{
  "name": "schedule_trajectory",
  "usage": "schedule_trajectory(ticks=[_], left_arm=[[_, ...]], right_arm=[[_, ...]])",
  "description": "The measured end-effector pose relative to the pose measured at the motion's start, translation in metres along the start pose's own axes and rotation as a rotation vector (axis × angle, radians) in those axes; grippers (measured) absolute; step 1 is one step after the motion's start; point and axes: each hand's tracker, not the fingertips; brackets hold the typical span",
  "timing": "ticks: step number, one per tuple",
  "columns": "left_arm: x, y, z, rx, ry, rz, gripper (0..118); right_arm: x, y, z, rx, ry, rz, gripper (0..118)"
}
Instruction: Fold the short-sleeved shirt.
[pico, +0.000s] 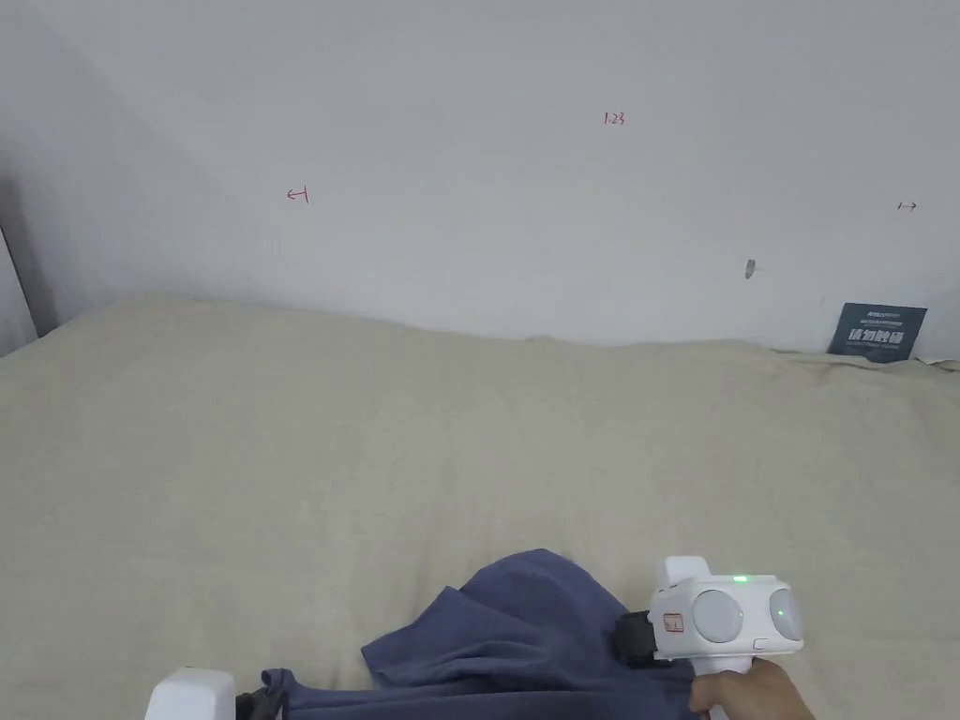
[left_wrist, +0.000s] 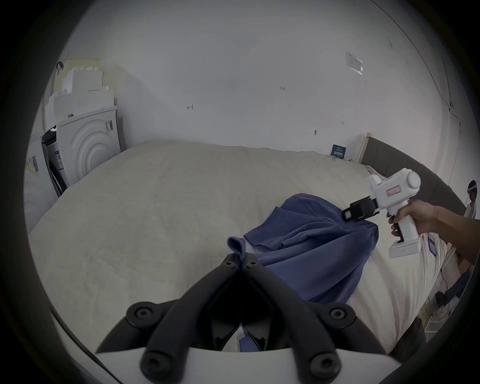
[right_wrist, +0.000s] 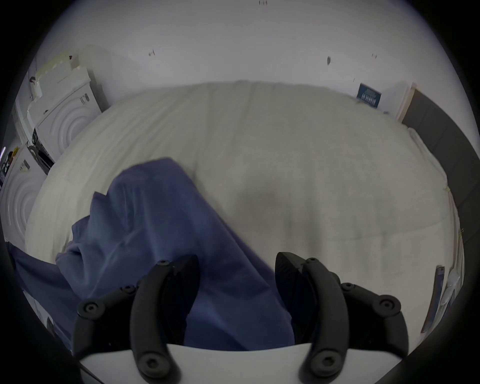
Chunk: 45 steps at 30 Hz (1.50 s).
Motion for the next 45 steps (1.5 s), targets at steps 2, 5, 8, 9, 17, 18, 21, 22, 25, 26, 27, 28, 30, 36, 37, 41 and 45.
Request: schedule_trajectory(ticks=[2, 5, 8, 9, 17, 18, 21, 22, 25, 26, 27, 28, 30, 36, 37, 41, 45], left_arm=[[-0.002, 0.0, 0.0, -0.004, 0.009, 0.005, 0], [-0.003, -0.001, -0.001, -0.013, 0.015, 0.001, 0], [-0.006, 0.0, -0.003, -0.013, 0.015, 0.006, 0], [-0.007, 0.002, -0.004, -0.011, 0.017, 0.004, 0], [-0.012, 0.043, 0.001, 0.05, 0.034, -0.02, 0], [-0.015, 0.051, 0.002, 0.066, 0.04, -0.023, 0], [-0.03, 0.075, 0.003, 0.108, 0.054, -0.018, 0], [-0.033, 0.083, 0.004, 0.12, 0.059, -0.019, 0], [-0.042, 0.117, 0.01, 0.174, 0.081, -0.024, 0], [-0.045, 0.131, 0.012, 0.184, 0.086, -0.026, 0], [-0.046, 0.143, 0.013, 0.201, 0.093, -0.033, 0], [-0.047, 0.156, 0.015, 0.222, 0.091, -0.043, 0], [-0.05, 0.19, 0.02, 0.244, 0.086, -0.042, 0], [-0.032, 0.258, 0.03, 0.324, 0.105, -0.08, 0], [-0.029, 0.267, 0.031, 0.327, 0.105, -0.082, 0], [-0.021, 0.289, 0.018, 0.336, 0.129, -0.081, 0], [-0.018, 0.291, -0.004, 0.335, 0.152, -0.055, 0]], right_arm=[[-0.003, -0.004, -0.004, -0.008, 0.013, 0.007, 6], [-0.007, -0.013, -0.002, 0.009, 0.019, 0.014, 5], [-0.006, -0.018, 0.015, 0.069, 0.025, 0.004, 5], [-0.005, -0.02, 0.023, 0.106, 0.028, 0.012, 4], [0.005, -0.025, 0.119, 0.36, 0.036, -0.013, 4], [0.009, -0.025, 0.133, 0.405, 0.026, -0.034, 4], [0.016, -0.026, 0.17, 0.492, -0.018, -0.058, 4], [0.019, -0.024, 0.18, 0.517, -0.024, -0.057, 4], [0.023, -0.017, 0.218, 0.606, -0.062, -0.062, 4], [0.024, -0.012, 0.23, 0.636, -0.077, -0.061, 4], [0.024, -0.007, 0.244, 0.66, -0.085, -0.052, 4], [0.022, -0.003, 0.252, 0.66, -0.091, -0.043, 4], [0.012, 0.011, 0.276, 0.705, -0.166, 0.018, 4], [-0.007, 0.049, 0.316, 0.79, -0.27, 0.07, 4], [-0.008, 0.055, 0.319, 0.796, -0.275, 0.071, 4], [-0.01, 0.079, 0.323, 0.817, -0.297, 0.04, 4], [-0.004, 0.098, 0.313, 0.846, -0.277, -0.041, 4]])
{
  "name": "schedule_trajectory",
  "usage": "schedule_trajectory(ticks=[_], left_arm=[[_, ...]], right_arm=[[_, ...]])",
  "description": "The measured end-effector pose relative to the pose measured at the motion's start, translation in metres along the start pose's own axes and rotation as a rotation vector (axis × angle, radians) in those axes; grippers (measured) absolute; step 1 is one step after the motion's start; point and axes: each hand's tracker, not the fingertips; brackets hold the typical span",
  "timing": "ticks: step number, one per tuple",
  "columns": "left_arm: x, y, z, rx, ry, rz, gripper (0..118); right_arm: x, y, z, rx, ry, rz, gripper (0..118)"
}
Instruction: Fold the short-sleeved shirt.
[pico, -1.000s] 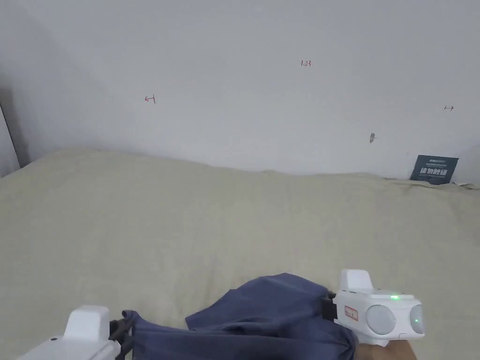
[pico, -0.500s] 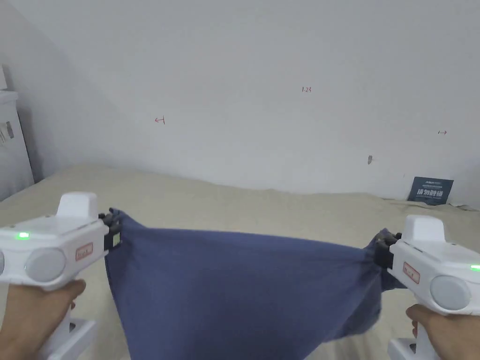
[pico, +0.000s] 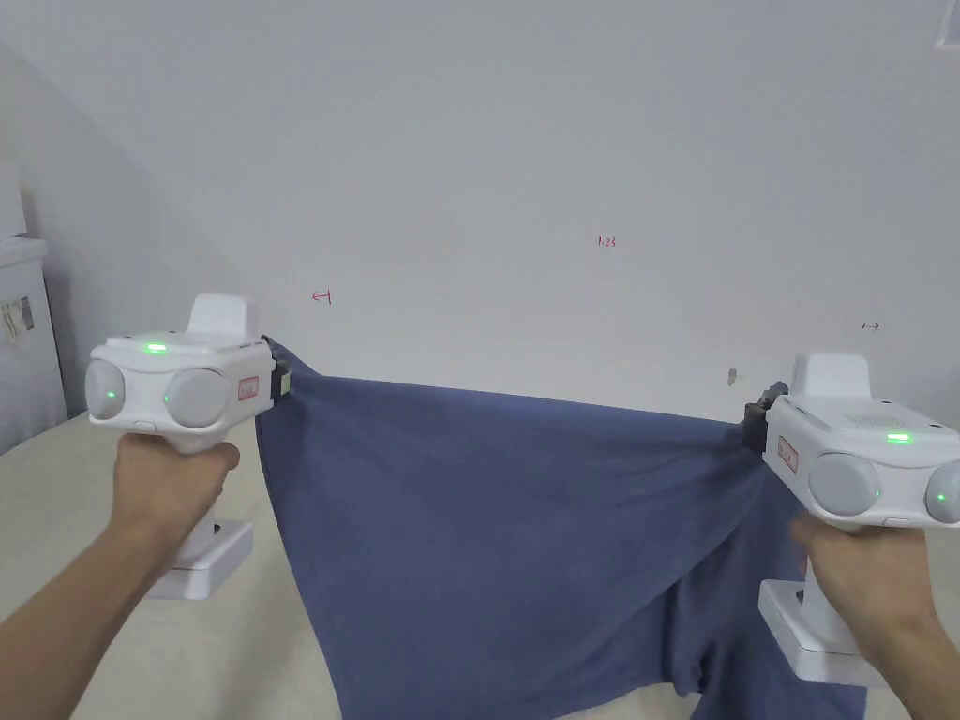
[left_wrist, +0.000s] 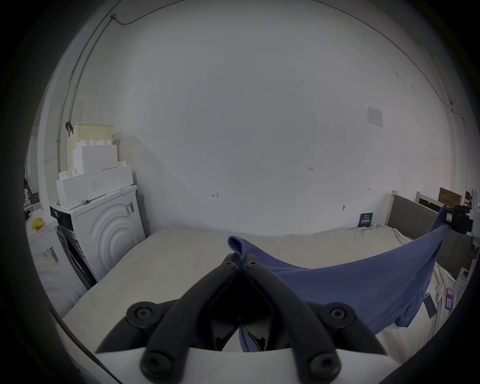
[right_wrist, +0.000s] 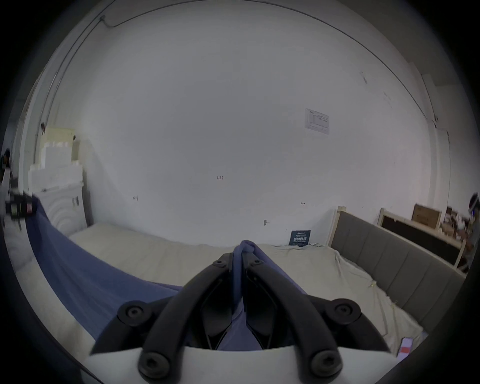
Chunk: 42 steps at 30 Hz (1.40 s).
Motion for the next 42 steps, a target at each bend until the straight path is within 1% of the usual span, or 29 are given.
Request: schedule_trajectory(ticks=[2, 3, 5, 8, 10, 11, 15, 17, 20, 22, 25, 28, 29, 31, 32, 33, 35, 36, 37, 38, 39, 40, 41, 42], left_arm=[[0.003, -0.004, -0.011, -0.015, 0.009, 0.01, 0], [0.004, -0.007, -0.015, -0.019, 0.006, 0.013, 0], [0.006, -0.006, -0.029, -0.037, 0.009, -0.001, 0], [0.006, 0.001, -0.053, -0.039, 0.016, 0.025, 0], [0.011, 0.007, -0.069, -0.038, 0.026, -0.004, 0], [0.013, 0.012, -0.078, -0.032, 0.028, -0.023, 0], [0.012, 0.03, -0.107, -0.012, 0.028, -0.007, 0], [0.012, 0.036, -0.119, 0.003, 0.025, -0.003, 0], [0.015, 0.044, -0.133, 0.019, 0.032, -0.037, 0], [0.016, 0.046, -0.138, 0.018, 0.029, -0.031, 0], [0.021, 0.031, -0.132, 0.04, 0.023, -0.051, 0], [0.021, -0.001, -0.117, 0.034, 0.008, -0.042, 0], [0.02, -0.016, -0.111, 0.024, 0.004, -0.044, 0], [0.019, -0.047, -0.097, 0.003, 0.0, -0.042, 0], [0.019, -0.063, -0.089, -0.035, -0.019, -0.082, 0], [0.02, -0.081, -0.079, -0.025, -0.005, -0.077, 0], [0.015, -0.111, -0.061, -0.073, -0.027, -0.095, 0], [0.014, -0.129, -0.051, -0.063, -0.022, -0.065, 0], [0.013, -0.14, -0.044, -0.089, -0.032, -0.085, 0], [0.013, -0.155, -0.033, -0.094, -0.02, -0.072, 0], [0.004, -0.17, -0.027, -0.102, -0.031, -0.047, 0], [0.001, -0.181, -0.018, -0.114, -0.032, -0.049, 0], [0.0, -0.194, -0.007, -0.114, -0.019, -0.015, 0], [-0.003, -0.207, 0.002, -0.13, -0.032, -0.011, 0]], right_arm=[[0.002, -0.001, -0.012, -0.003, 0.002, -0.023, 4], [0.001, 0.0, -0.022, -0.008, -0.005, -0.017, 4], [0.004, 0.001, -0.04, -0.006, -0.002, -0.039, 4], [0.001, 0.007, -0.072, -0.015, -0.002, -0.046, 4], [-0.003, 0.012, -0.093, -0.021, -0.009, -0.029, 4], [-0.004, 0.015, -0.103, -0.019, -0.009, -0.033, 4], [-0.01, 0.03, -0.127, 0.012, -0.013, -0.027, 4], [-0.013, 0.036, -0.139, 0.025, -0.017, -0.008, 4], [-0.014, 0.042, -0.153, 0.035, -0.012, 0.001, 4], [-0.015, 0.043, -0.153, 0.046, -0.019, 0.013, 4], [-0.014, 0.031, -0.147, 0.045, -0.014, 0.024, 4], [-0.013, 0.002, -0.129, 0.034, -0.008, 0.036, 4], [-0.011, -0.01, -0.124, 0.022, -0.006, 0.03, 4], [-0.01, -0.034, -0.108, 0.005, -0.004, 0.043, 4], [-0.01, -0.048, -0.098, -0.019, -0.005, 0.069, 4], [-0.005, -0.064, -0.095, -0.026, 0.002, 0.06, 4], [-0.004, -0.092, -0.075, -0.047, -0.002, 0.071, 4], [-0.004, -0.106, -0.063, -0.063, 0.0, 0.075, 4], [-0.004, -0.119, -0.053, -0.072, 0.001, 0.073, 4], [-0.003, -0.133, -0.042, -0.079, 0.001, 0.06, 4], [-0.004, -0.146, -0.031, -0.105, 0.001, 0.083, 4], [-0.004, -0.158, -0.02, -0.102, -0.004, 0.082, 4], [-0.004, -0.171, -0.007, -0.109, -0.006, 0.071, 4], [-0.004, -0.184, 0.004, -0.151, -0.01, 0.077, 4]])
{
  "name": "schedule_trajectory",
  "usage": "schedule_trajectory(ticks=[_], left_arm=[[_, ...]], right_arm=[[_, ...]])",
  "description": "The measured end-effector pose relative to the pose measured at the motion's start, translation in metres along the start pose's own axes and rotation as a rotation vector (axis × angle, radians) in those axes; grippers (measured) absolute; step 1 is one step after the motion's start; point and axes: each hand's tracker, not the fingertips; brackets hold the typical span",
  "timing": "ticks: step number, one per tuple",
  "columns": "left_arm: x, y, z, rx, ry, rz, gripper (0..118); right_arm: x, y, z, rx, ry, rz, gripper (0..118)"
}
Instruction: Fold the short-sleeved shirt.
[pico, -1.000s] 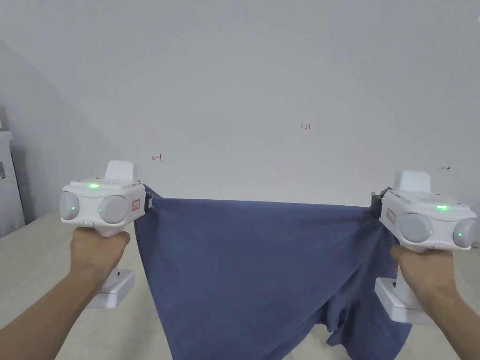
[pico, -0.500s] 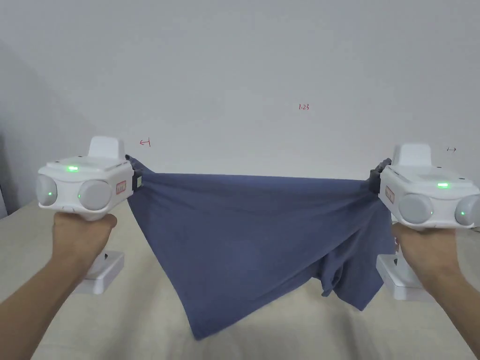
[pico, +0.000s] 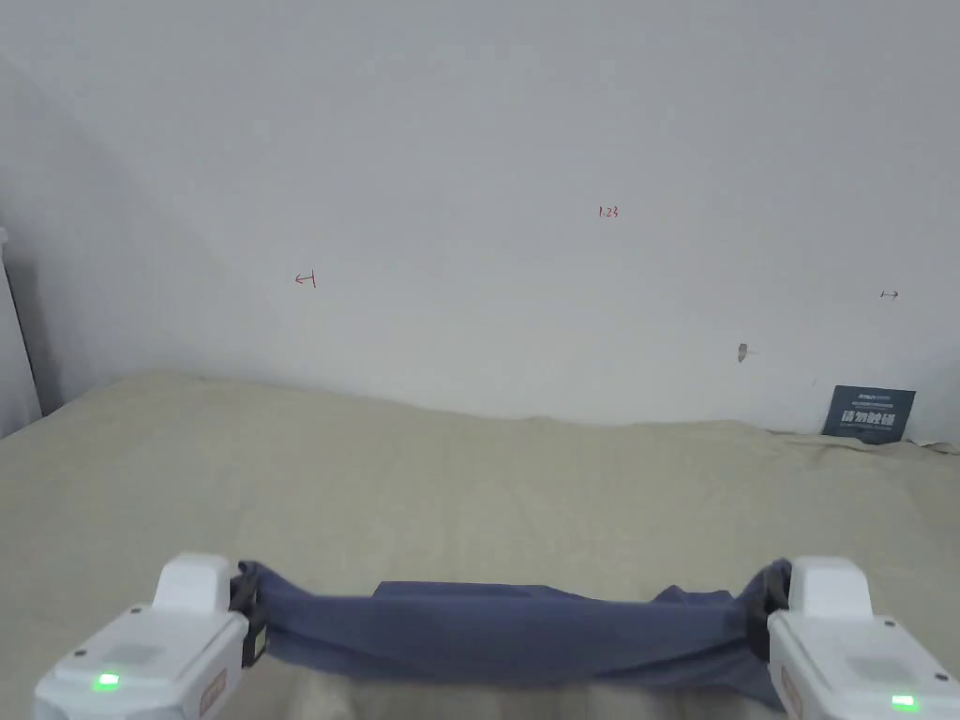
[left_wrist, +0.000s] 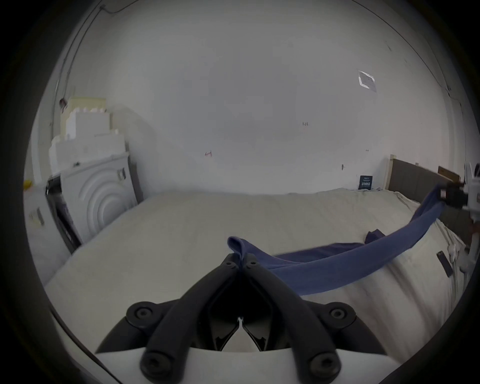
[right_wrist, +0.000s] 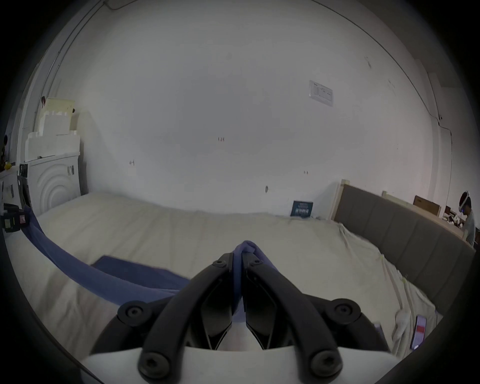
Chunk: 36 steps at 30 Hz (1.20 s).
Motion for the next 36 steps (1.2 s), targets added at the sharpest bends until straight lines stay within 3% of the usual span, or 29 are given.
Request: schedule_trajectory(ticks=[7, 12, 15, 18, 29, 31, 32, 33, 34, 35, 36], left_arm=[[-0.016, -0.092, 0.051, -0.094, 0.001, 0.067, 0], [-0.029, -0.15, 0.077, -0.141, -0.006, 0.041, 0], [-0.019, -0.168, 0.109, -0.169, -0.007, 0.034, 0], [-0.011, -0.184, 0.126, -0.21, -0.006, 0.022, 0], [-0.013, -0.208, 0.12, -0.285, 0.0, 0.073, 0], [-0.014, -0.208, 0.124, -0.274, -0.008, 0.075, 7], [-0.015, -0.205, 0.13, -0.272, -0.013, 0.077, 16], [-0.016, -0.201, 0.134, -0.269, -0.024, 0.082, 33], [-0.016, -0.198, 0.14, -0.263, -0.019, 0.078, 49], [-0.015, -0.194, 0.15, -0.229, -0.005, 0.072, 61], [-0.016, -0.19, 0.159, -0.181, -0.008, 0.073, 65]], right_arm=[[-0.005, -0.086, 0.057, -0.078, -0.006, -0.003, 4], [-0.003, -0.137, 0.094, -0.143, -0.014, -0.005, 4], [-0.002, -0.163, 0.111, -0.2, -0.024, -0.04, 4], [-0.003, -0.186, 0.122, -0.248, -0.029, -0.017, 4], [-0.007, -0.218, 0.132, -0.322, -0.006, -0.012, 8], [-0.007, -0.215, 0.136, -0.315, -0.001, 0.0, 17], [-0.006, -0.209, 0.14, -0.316, 0.008, -0.012, 28], [-0.004, -0.205, 0.146, -0.31, 0.011, -0.029, 49], [-0.003, -0.2, 0.152, -0.294, 0.017, -0.045, 61], [-0.001, -0.196, 0.159, -0.268, 0.015, -0.052, 67], [-0.002, -0.19, 0.166, -0.238, 0.016, -0.052, 67]])
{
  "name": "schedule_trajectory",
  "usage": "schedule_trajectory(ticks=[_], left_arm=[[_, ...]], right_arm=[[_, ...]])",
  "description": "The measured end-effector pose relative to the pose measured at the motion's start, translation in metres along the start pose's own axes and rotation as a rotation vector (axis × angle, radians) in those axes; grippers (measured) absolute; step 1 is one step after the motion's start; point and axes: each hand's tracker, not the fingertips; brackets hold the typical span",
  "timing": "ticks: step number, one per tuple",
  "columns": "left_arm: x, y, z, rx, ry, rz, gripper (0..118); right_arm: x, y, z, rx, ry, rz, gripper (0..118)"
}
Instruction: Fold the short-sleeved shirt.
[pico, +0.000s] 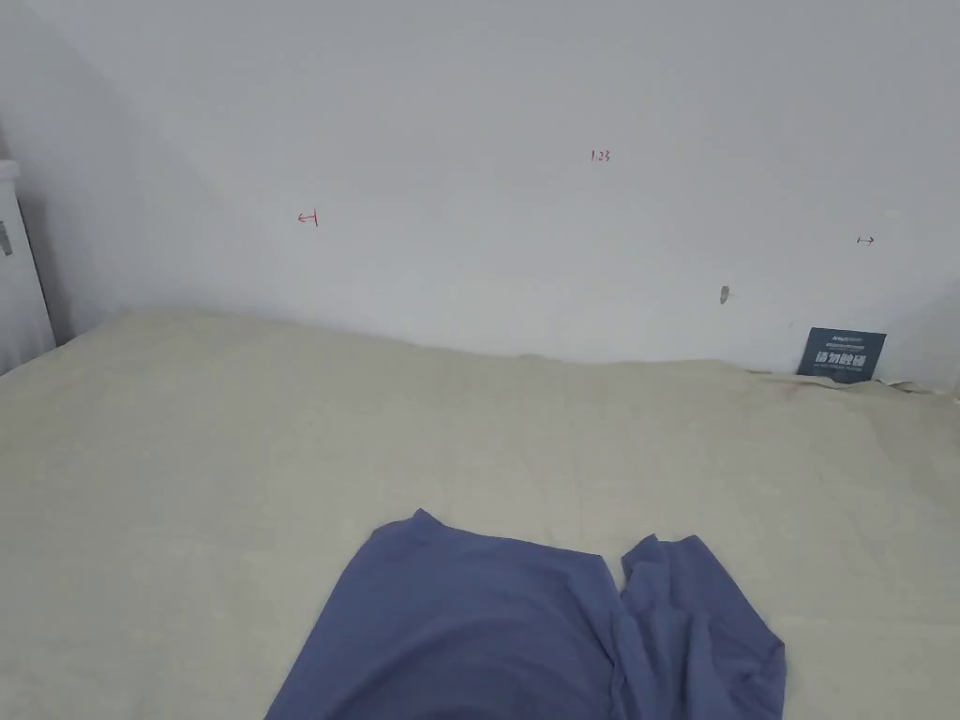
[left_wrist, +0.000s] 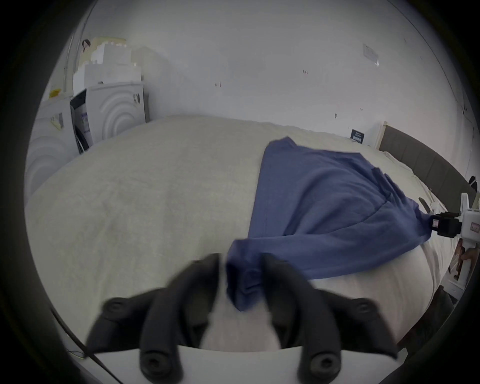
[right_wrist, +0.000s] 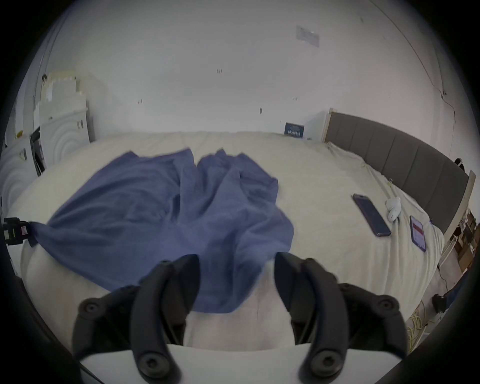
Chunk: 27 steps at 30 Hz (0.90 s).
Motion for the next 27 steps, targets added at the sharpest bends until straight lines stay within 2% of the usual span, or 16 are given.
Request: schedule_trajectory(ticks=[6, 8, 9, 10, 12, 14, 20, 27], left_arm=[[0.023, 0.02, 0.056, 0.139, 0.011, -0.048, 65], [0.032, 0.026, 0.066, 0.167, -0.001, -0.058, 61], [0.033, 0.026, 0.067, 0.186, -0.001, -0.067, 56], [0.037, 0.028, 0.069, 0.204, 0.001, -0.07, 46], [0.047, 0.034, 0.072, 0.217, -0.013, -0.078, 17], [0.051, 0.034, 0.069, 0.219, -0.022, -0.089, 0], [0.061, 0.053, 0.041, 0.19, -0.077, -0.102, 0], [0.063, 0.137, -0.074, 0.121, -0.156, -0.045, 0]], right_arm=[[-0.013, 0.023, 0.038, 0.148, 0.05, -0.04, 67], [-0.019, 0.027, 0.041, 0.178, 0.065, -0.048, 66], [-0.024, 0.03, 0.043, 0.182, 0.063, -0.038, 60], [-0.027, 0.033, 0.044, 0.198, 0.067, -0.027, 46], [-0.035, 0.036, 0.045, 0.226, 0.067, -0.015, 0], [-0.04, 0.04, 0.046, 0.227, 0.064, -0.012, 0], [-0.042, 0.042, 0.038, 0.209, 0.066, -0.012, 0], [-0.04, 0.049, 0.013, 0.148, 0.066, -0.038, 0]])
